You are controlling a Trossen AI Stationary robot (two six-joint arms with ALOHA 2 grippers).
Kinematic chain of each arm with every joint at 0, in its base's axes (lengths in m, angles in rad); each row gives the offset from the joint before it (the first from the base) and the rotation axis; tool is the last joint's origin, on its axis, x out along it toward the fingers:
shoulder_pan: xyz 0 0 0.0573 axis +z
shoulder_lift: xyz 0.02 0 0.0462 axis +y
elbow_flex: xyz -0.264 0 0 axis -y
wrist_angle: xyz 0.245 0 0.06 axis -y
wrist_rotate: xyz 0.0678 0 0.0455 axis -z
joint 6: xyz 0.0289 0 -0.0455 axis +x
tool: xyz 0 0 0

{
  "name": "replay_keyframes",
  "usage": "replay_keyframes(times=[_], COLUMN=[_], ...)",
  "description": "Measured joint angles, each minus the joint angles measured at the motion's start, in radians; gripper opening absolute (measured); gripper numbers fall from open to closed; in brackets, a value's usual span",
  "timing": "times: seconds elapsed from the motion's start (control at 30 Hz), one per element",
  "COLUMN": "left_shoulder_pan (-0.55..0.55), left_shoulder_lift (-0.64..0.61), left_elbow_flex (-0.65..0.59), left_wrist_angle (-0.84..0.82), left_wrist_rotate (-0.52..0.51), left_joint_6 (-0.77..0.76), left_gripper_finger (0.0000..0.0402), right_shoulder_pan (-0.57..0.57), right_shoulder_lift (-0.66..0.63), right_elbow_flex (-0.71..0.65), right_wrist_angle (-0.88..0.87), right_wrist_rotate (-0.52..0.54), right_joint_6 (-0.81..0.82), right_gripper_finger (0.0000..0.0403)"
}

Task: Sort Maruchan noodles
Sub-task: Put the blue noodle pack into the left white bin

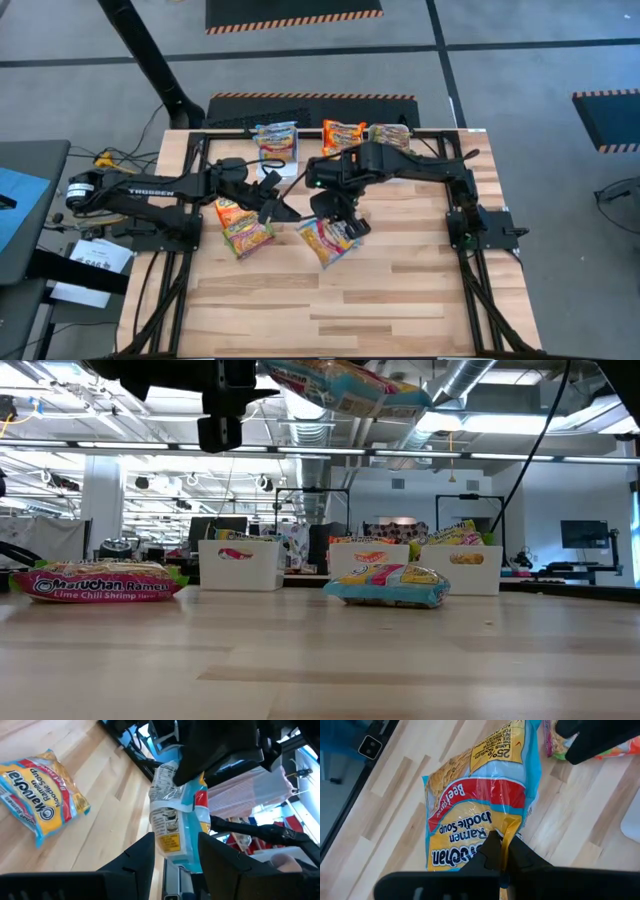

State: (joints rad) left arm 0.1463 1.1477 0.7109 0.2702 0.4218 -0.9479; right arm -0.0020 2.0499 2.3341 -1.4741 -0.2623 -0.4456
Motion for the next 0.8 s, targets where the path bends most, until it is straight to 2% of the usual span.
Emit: replay_keyframes(times=[0.53,0.6,0.8], left_shoulder_pan=[-0.081,-0.081,-0.082], left_shoulder_lift=[0.017,0.024,0.09], left_elbow_flex=[0.0,0.0,0.009], left_wrist_angle=[0.035,0.028,0.148], left_wrist_rotate=[-0.034,-0.025,0.039], left_joint_6=[-0.033,-0.034,-0.057], left_gripper_finger=[0.0135,0.0135,0.0135], right_shoulder_pan=[0.015,0.015,0.015], right_shoulder_lift=[0.0,0.001,0.034], right_elbow_flex=[0.0,0.0,0.003], right_wrist_angle=[0.091,0.097,0.081], right_wrist_rotate=[0.0,0.001,-0.01], right_joint_6=[0.001,0.002,0.002], right_gripper_finger=[0.0012,0.0012,0.0012])
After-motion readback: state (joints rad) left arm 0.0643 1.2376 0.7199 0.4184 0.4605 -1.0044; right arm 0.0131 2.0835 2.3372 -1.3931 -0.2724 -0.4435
